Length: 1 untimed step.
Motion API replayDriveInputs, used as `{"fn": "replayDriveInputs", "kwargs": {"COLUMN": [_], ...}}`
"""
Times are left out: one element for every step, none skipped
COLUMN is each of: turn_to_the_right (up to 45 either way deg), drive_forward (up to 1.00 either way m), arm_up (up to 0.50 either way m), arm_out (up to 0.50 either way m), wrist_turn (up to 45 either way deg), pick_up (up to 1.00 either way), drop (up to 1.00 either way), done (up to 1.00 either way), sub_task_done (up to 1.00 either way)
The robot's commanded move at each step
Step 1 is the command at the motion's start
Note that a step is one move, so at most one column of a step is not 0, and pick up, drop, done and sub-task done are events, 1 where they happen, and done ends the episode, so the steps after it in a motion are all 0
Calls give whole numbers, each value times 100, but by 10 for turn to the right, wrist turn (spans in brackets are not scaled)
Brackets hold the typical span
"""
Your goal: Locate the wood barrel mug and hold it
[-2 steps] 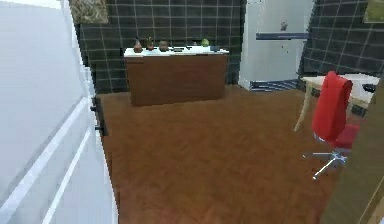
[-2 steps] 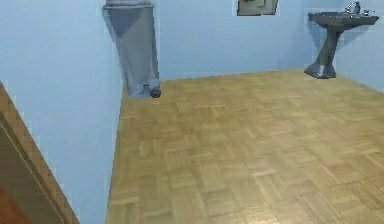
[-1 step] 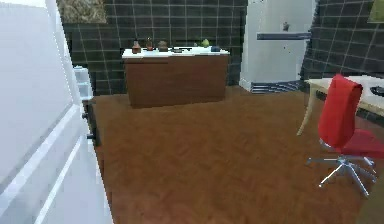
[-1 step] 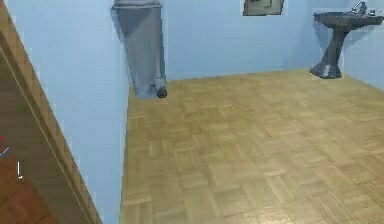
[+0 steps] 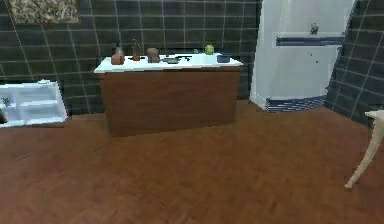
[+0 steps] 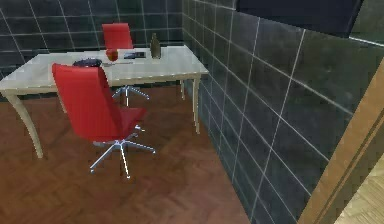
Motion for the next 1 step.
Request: {"fn": "replayDriveInputs", "kwargs": {"turn_to_the_right": [-210], "drive_forward": [0], "arm_up": [0], "arm_out": [0], "wrist_turn": [0], "pick_up": [0], "drop": [0], "done": [0], "sub_task_done": [0]}}
